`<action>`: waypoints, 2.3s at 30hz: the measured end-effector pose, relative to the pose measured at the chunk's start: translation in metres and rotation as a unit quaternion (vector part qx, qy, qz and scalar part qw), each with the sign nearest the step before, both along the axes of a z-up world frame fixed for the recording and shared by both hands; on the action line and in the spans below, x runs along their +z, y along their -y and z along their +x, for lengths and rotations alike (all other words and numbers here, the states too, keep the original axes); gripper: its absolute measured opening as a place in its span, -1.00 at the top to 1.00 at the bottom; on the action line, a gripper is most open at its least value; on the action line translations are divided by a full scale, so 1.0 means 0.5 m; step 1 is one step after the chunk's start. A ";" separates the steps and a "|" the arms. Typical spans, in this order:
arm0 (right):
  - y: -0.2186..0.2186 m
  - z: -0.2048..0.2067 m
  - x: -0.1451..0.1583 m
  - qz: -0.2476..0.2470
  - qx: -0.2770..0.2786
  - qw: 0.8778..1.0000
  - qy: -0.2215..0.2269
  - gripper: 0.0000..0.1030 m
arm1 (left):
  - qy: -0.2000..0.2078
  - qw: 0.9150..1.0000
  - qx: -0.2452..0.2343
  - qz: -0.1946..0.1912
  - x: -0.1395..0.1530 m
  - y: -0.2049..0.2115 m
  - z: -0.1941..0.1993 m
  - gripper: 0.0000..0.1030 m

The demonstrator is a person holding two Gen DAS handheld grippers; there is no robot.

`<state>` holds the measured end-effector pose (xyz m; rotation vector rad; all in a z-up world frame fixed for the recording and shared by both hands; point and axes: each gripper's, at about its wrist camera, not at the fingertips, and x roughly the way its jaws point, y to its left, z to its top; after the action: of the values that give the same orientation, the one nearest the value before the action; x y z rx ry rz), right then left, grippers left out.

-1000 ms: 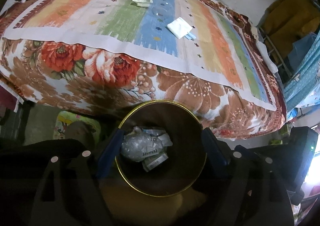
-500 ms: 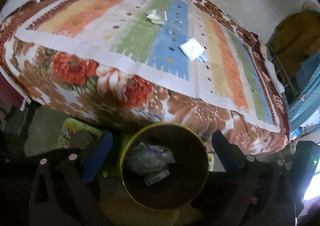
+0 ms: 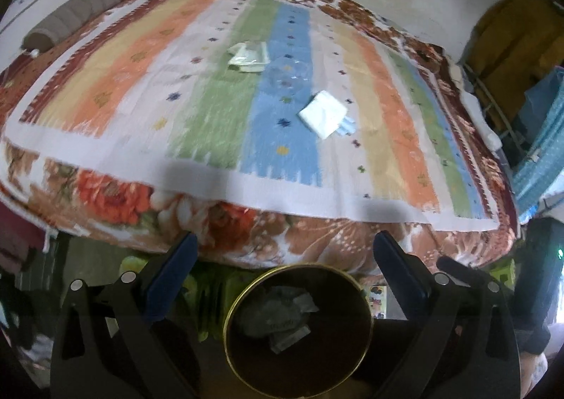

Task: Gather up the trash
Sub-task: 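Move both open tools from the bin back over the bed, then grasp the white tissue with the right tool while the left tool grasps the clear plastic container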

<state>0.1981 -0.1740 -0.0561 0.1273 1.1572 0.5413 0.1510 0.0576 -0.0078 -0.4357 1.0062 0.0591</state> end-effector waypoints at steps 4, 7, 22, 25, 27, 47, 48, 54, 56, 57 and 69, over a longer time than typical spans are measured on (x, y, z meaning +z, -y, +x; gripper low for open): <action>-0.015 0.057 0.013 -0.021 -0.004 1.000 0.017 -0.83 | 0.011 0.999 -0.009 0.032 0.020 -0.002 0.044 -0.89; -0.020 0.087 0.019 -0.031 -0.004 0.999 0.028 -0.83 | 0.016 0.999 -0.006 0.042 0.026 -0.013 0.074 -0.89; -0.052 0.197 0.025 -0.043 -0.008 0.997 0.065 -0.83 | 0.052 0.995 -0.009 0.083 0.035 -0.055 0.191 -0.89; -0.058 0.219 0.020 -0.046 -0.008 0.996 0.071 -0.82 | 0.063 0.992 -0.014 0.104 0.031 -0.062 0.213 -0.89; -0.062 0.230 0.016 -0.048 -0.009 0.996 0.074 -0.82 | 0.068 0.990 -0.028 0.117 0.029 -0.062 0.230 -0.89; -0.111 0.356 -0.050 -0.022 0.003 0.999 0.032 -0.68 | 0.078 0.975 -0.122 0.167 -0.016 -0.066 0.363 -0.89; -0.116 0.363 -0.057 -0.026 0.004 0.999 0.030 -0.66 | 0.078 0.975 -0.124 0.168 -0.018 -0.067 0.369 -0.89; -0.118 0.402 -0.083 -0.027 0.000 0.999 0.019 -0.52 | 0.071 0.978 -0.119 0.153 -0.032 -0.086 0.407 -0.89; -0.120 0.417 -0.089 -0.025 0.000 1.000 0.016 -0.48 | 0.068 0.979 -0.123 0.151 -0.037 -0.087 0.416 -0.89; -0.121 0.425 -0.092 -0.026 -0.001 1.000 0.015 -0.44 | 0.067 0.978 -0.127 0.151 -0.038 -0.088 0.420 -0.89; -0.133 0.505 -0.140 -0.028 -0.005 0.999 -0.019 -0.19 | 0.066 0.970 -0.167 0.161 -0.047 -0.106 0.512 -0.89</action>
<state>0.4507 -0.1077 -0.1260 0.0962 1.2080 0.4985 0.4070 0.1106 -0.0311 0.0301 0.9061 -0.1063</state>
